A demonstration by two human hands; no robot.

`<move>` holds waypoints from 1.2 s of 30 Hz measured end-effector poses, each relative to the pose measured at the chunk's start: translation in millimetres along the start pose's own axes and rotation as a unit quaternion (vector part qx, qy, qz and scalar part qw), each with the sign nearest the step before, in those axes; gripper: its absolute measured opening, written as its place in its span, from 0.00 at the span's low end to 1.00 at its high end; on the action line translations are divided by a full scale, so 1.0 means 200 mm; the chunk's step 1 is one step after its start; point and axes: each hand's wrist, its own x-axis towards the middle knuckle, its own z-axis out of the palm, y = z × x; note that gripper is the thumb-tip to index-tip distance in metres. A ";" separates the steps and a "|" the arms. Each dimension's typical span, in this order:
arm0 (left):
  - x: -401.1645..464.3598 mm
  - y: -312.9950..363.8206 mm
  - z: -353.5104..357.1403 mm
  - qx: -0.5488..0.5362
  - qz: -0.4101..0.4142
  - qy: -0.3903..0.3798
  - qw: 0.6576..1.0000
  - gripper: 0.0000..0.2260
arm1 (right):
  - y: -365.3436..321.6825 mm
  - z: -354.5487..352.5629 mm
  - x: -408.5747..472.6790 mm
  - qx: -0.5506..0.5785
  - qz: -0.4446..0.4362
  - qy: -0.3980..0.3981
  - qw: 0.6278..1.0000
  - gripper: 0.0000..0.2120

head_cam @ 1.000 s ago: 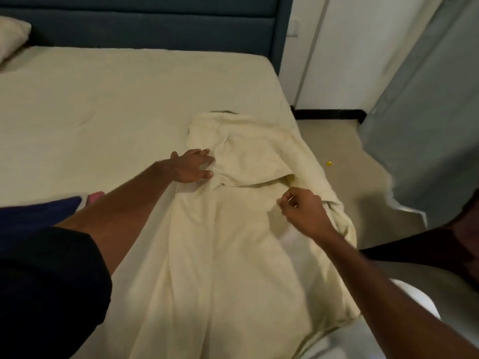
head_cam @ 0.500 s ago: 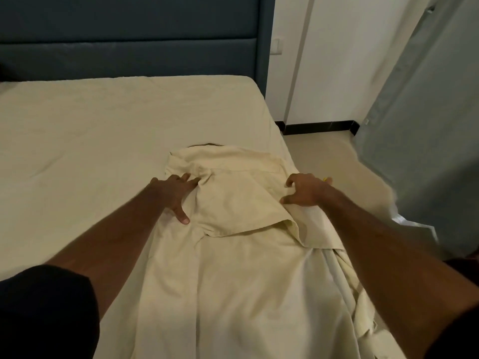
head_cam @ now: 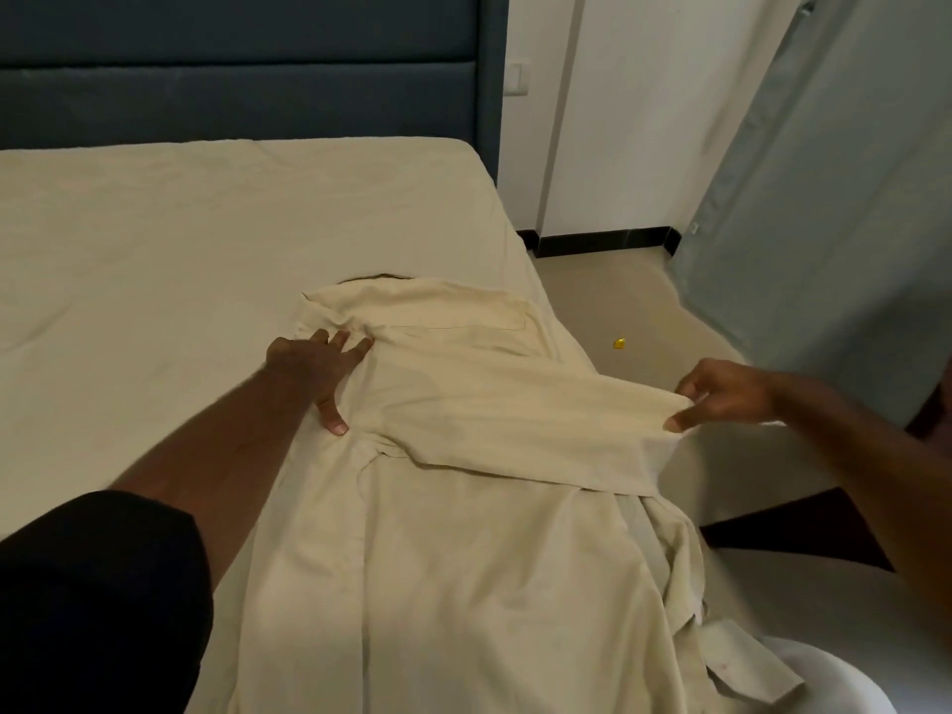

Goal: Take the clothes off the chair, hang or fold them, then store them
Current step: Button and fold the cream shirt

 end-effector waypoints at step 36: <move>-1.91 0.66 0.90 -0.853 -0.143 -0.025 0.502 0.12 | -1.39 1.32 -1.24 0.104 -0.133 0.069 0.983 0.39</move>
